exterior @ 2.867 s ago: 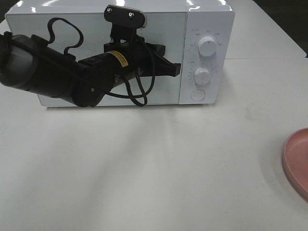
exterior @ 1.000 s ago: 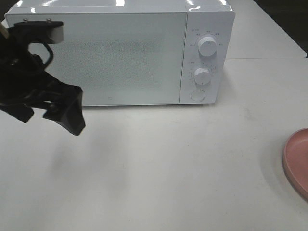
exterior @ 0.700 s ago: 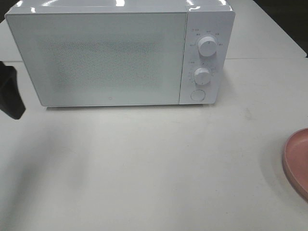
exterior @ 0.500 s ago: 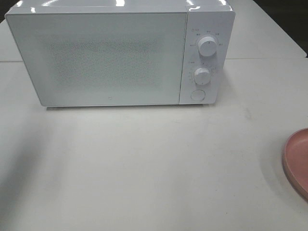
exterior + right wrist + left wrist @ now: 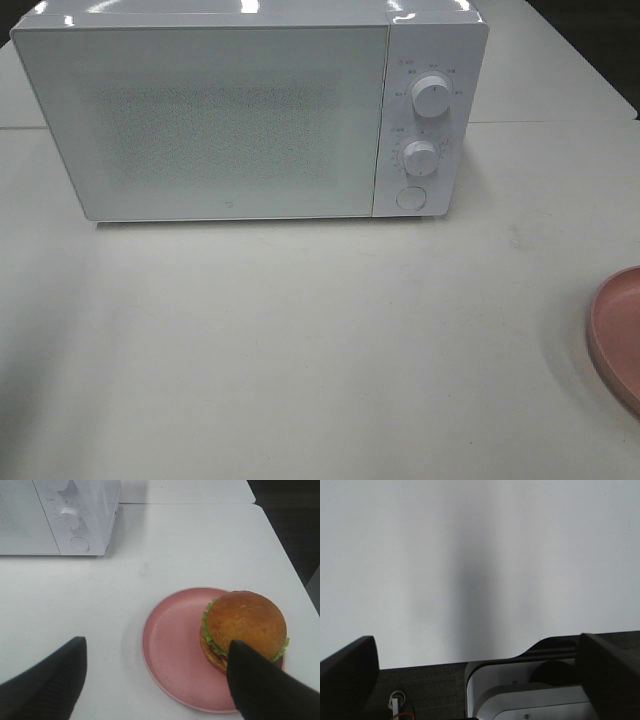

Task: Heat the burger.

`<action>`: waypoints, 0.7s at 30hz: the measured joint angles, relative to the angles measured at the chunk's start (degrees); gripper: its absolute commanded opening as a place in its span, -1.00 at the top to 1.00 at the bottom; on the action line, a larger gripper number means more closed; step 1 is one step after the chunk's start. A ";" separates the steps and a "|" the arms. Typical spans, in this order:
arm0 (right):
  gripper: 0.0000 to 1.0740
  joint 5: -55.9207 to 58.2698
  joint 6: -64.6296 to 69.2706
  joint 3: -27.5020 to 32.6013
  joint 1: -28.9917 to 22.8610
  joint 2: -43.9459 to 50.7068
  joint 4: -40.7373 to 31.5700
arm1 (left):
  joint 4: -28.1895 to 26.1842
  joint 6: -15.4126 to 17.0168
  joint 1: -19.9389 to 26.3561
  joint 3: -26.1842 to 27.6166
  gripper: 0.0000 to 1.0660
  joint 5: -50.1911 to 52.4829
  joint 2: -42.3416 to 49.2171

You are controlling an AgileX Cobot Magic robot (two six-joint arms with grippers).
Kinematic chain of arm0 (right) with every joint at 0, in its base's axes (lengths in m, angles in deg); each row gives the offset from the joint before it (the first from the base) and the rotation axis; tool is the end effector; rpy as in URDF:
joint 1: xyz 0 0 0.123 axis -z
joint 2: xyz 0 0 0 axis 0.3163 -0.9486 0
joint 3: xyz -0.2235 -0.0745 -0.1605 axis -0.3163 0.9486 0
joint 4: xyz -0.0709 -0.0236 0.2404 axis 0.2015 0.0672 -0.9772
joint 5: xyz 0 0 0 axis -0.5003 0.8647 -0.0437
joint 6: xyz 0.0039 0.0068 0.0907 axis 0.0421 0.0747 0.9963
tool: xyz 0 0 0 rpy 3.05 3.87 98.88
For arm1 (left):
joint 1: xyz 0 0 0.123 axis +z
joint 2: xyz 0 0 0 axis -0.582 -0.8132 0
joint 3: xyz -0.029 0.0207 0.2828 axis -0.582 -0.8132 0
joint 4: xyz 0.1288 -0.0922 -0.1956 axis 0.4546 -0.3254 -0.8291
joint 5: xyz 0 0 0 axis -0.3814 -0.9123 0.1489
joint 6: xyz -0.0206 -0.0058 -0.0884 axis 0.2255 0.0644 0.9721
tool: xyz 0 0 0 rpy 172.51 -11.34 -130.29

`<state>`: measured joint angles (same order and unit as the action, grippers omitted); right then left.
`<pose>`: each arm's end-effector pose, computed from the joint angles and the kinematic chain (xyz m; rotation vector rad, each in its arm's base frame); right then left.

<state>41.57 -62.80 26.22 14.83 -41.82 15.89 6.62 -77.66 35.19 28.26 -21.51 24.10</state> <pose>-0.0039 -0.0056 0.2834 0.0431 1.9804 0.0260 0.1365 -0.0137 0.2888 0.0818 2.7579 -0.1880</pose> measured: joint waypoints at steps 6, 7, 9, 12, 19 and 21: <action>-0.40 0.00 0.00 0.00 0.00 0.00 0.00 | 0.57 0.00 0.00 -5.16 -0.89 0.00 9.97; -0.40 0.00 0.00 0.00 0.00 0.00 0.00 | 0.57 0.00 0.00 -5.16 -0.89 0.00 9.97; -0.40 0.00 0.00 0.00 0.00 0.00 0.00 | 1.03 0.00 0.00 -9.05 -0.89 0.11 15.99; -0.40 0.00 0.00 0.00 0.00 0.00 0.00 | 1.38 0.00 0.00 -11.80 -0.89 1.83 21.31; -0.40 0.00 0.00 0.00 0.00 0.00 0.00 | 1.66 0.17 0.00 -12.43 -0.89 2.98 31.11; -0.40 0.00 0.00 0.00 0.00 0.00 0.00 | 1.72 0.17 0.00 -12.43 -0.89 3.09 34.09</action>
<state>41.57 -62.80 26.22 14.83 -41.82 15.89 8.34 -77.49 35.19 15.83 -18.42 58.19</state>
